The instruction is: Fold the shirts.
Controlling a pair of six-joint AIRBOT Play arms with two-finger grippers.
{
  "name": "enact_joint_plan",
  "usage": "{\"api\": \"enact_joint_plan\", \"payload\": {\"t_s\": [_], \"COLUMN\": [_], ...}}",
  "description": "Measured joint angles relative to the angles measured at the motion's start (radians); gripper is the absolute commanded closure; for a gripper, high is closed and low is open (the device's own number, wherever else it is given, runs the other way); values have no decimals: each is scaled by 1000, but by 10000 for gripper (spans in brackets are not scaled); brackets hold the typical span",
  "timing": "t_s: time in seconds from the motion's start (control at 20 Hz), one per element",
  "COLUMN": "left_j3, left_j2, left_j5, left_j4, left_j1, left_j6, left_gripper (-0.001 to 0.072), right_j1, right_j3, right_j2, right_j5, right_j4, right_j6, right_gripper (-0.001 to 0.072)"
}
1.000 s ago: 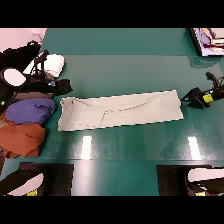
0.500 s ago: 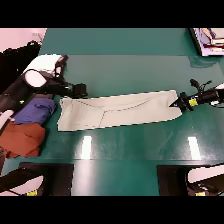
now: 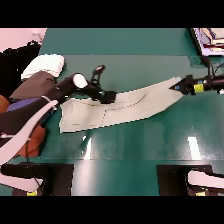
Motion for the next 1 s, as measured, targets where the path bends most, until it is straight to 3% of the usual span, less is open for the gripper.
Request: {"api": "enact_joint_plan", "payload": {"t_s": [0.55, 0.75, 1.0], "left_j3": [89, 92, 93], "left_j2": [-130, -48, 187], "left_j5": [-2, -6, -32], "left_j4": [-14, 12, 114], "left_j1": [-64, 17, 225], "left_j6": [7, 7, 7], "left_gripper": [683, 683, 682], "right_j1": [313, 409, 645], "right_j3": [256, 276, 282], "right_j2": [90, 87, 23], "right_j5": [-8, -37, -156], "right_j4": [61, 63, 68], "right_j6": [41, 47, 37], "right_gripper": [695, 694, 694]}}
